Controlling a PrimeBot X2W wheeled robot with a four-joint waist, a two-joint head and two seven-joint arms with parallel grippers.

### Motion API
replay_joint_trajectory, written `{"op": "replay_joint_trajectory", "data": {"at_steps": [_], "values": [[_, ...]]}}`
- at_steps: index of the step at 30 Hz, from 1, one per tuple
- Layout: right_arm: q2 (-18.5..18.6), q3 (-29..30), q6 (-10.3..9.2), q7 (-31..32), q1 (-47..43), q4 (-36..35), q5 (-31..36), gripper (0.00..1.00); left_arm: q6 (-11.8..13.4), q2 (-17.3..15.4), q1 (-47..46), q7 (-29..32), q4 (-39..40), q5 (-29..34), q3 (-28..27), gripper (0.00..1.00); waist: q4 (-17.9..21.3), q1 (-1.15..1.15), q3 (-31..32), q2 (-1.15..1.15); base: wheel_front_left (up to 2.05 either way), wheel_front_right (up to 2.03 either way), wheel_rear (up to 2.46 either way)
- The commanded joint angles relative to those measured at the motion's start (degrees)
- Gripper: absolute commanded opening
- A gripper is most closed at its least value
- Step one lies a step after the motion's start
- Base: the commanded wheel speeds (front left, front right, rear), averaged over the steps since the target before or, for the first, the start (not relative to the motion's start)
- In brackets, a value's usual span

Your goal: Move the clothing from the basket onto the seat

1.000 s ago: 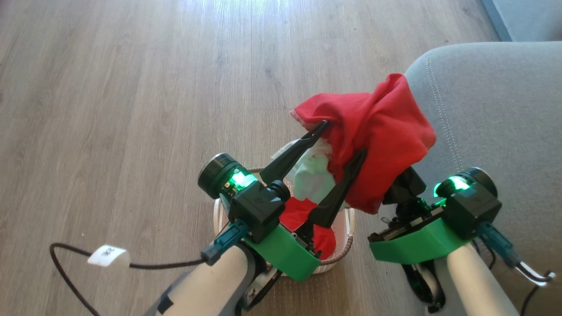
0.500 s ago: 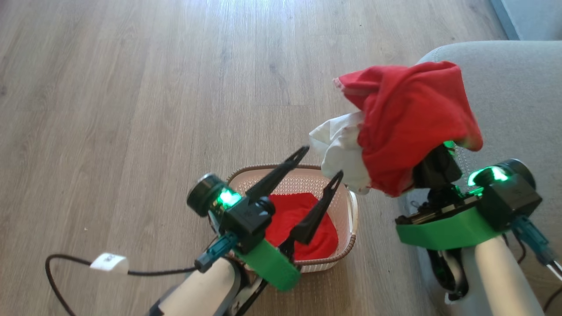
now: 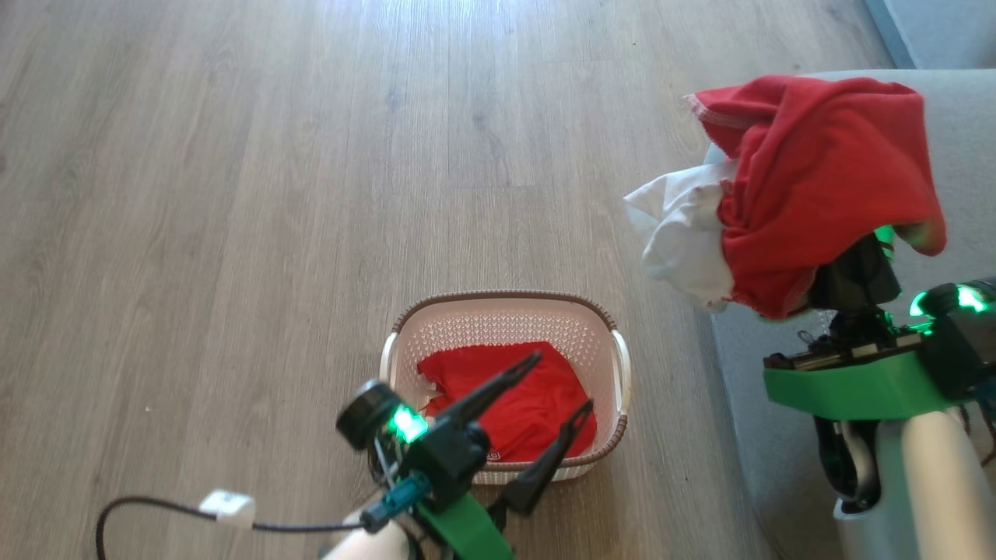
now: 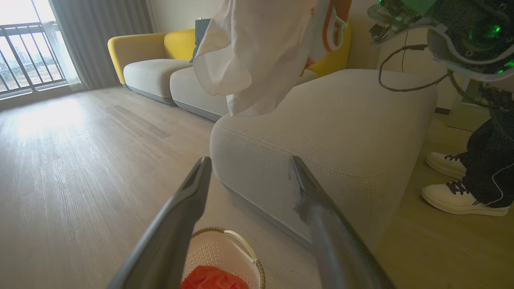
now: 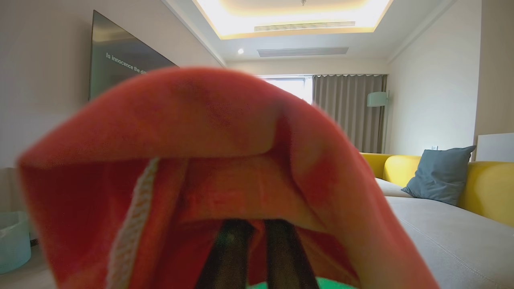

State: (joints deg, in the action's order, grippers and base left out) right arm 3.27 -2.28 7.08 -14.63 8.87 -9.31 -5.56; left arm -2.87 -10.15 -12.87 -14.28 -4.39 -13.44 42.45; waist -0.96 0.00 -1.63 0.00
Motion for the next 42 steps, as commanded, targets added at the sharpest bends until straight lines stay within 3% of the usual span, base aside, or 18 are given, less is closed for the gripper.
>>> {"op": "replay_joint_trajectory", "data": {"at_steps": [1, 18, 28, 35, 42], "values": [[-0.3, -0.6, 0.41, -0.4, 1.9, -2.6, 0.5, 0.00, -0.5, -0.3, -0.4, -0.7, 1.2, 0.8, -2.5, 1.00, 0.2, 0.00, -0.1, 0.00, 0.00, 0.00, 0.00], [-0.2, 3.6, 0.41, -0.4, -0.9, -4.4, 1.4, 0.00, -3.5, 4.1, 6.0, -0.7, 0.6, 4.0, -12.3, 1.00, 1.8, 0.00, -1.4, 0.00, 0.00, 0.00, 0.00], [-0.3, 4.1, 0.41, -0.4, -0.9, -4.4, 1.4, 0.00, -4.4, 5.5, 6.2, -0.7, 0.9, 5.7, -13.6, 1.00, 3.6, 0.00, -1.9, 0.00, 0.00, 0.00, 0.00], [-0.4, 5.2, 0.41, -0.4, -0.7, -5.0, 2.1, 0.00, -4.6, 5.5, 6.3, -0.7, 1.5, 6.1, -13.4, 1.00, 6.8, 0.00, -2.7, 0.00, 0.00, 0.00, 0.00], [-0.4, 5.8, 0.41, -0.4, -0.7, -5.5, 1.5, 0.00, -4.6, 5.4, 5.8, -0.7, 2.4, 6.1, -12.3, 1.00, 12.7, 0.00, -3.7, 0.00, 0.00, 0.00, 0.00]]}}
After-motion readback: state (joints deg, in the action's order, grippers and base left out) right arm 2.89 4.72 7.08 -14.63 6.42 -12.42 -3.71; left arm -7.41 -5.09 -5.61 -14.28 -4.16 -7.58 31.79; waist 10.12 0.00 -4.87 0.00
